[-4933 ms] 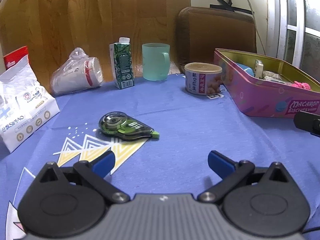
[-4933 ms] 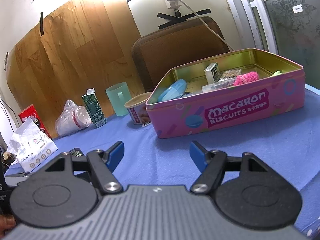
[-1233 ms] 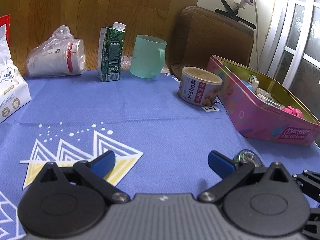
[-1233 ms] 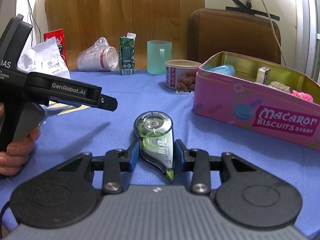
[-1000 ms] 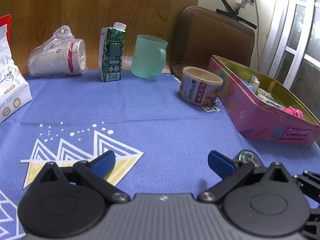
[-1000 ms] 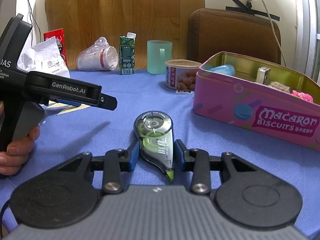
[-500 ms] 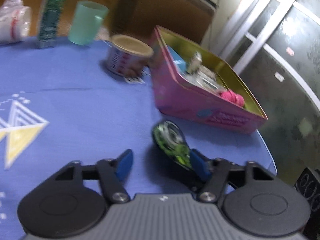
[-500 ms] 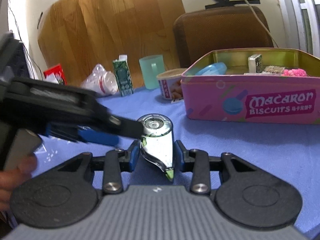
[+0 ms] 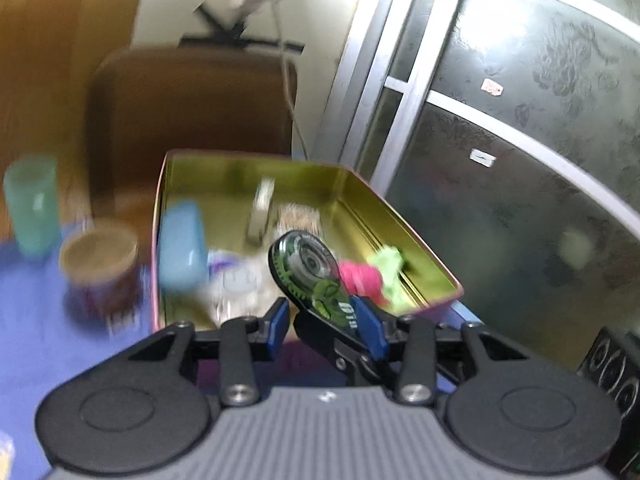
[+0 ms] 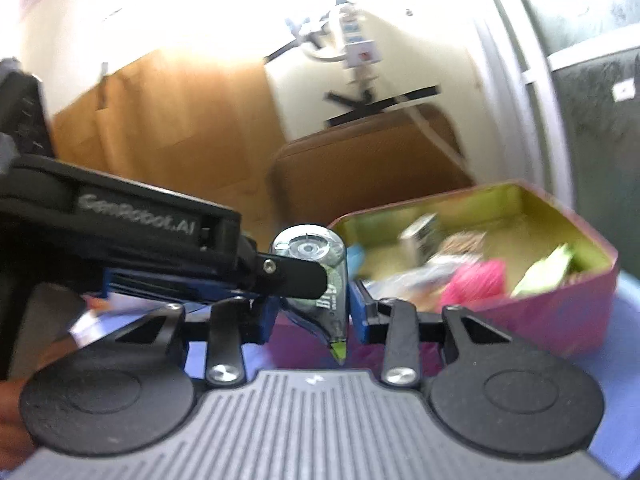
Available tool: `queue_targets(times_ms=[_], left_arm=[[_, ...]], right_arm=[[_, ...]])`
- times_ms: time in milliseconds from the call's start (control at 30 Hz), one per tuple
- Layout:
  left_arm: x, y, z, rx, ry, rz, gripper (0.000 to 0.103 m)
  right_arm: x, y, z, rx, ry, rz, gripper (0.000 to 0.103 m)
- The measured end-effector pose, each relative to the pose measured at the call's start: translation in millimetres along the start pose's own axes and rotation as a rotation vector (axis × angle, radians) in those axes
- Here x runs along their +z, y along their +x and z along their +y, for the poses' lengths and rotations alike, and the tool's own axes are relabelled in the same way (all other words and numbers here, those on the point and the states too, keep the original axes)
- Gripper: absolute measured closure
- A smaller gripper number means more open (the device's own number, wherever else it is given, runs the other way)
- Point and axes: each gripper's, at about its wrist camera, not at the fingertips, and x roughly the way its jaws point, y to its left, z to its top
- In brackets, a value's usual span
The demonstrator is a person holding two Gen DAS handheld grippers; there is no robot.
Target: Organize soft objects
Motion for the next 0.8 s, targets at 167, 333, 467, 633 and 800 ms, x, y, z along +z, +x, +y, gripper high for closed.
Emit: queue_targets(times_ms=[167,333,467,633,800], left_arm=[[10,34,4,0.150,-0.024,-0.018,0.043],[-2,16,23,0.216,-0.025,-0.056,0.036],[-14,-4,38,0.217,-0.035,-0.079,0.036],[-35,-26,47,0.215,0.000,-0.131,0.030],[-51,-35,60,0.198,0.010,-0.113,0.029]], right_arm=[[10,57,-28,-0.119,-0.035,0.067,0.059],[6,54,-43,-0.143,0.036,0.055,0.057],[0,18,-37,-0.168,0.090,-0.027,0.057],[-13,-7,-15,-0.222,0.114,-0.053,0.057],[-26,-15,12,-0.233,0.098,-0.012,0.056]])
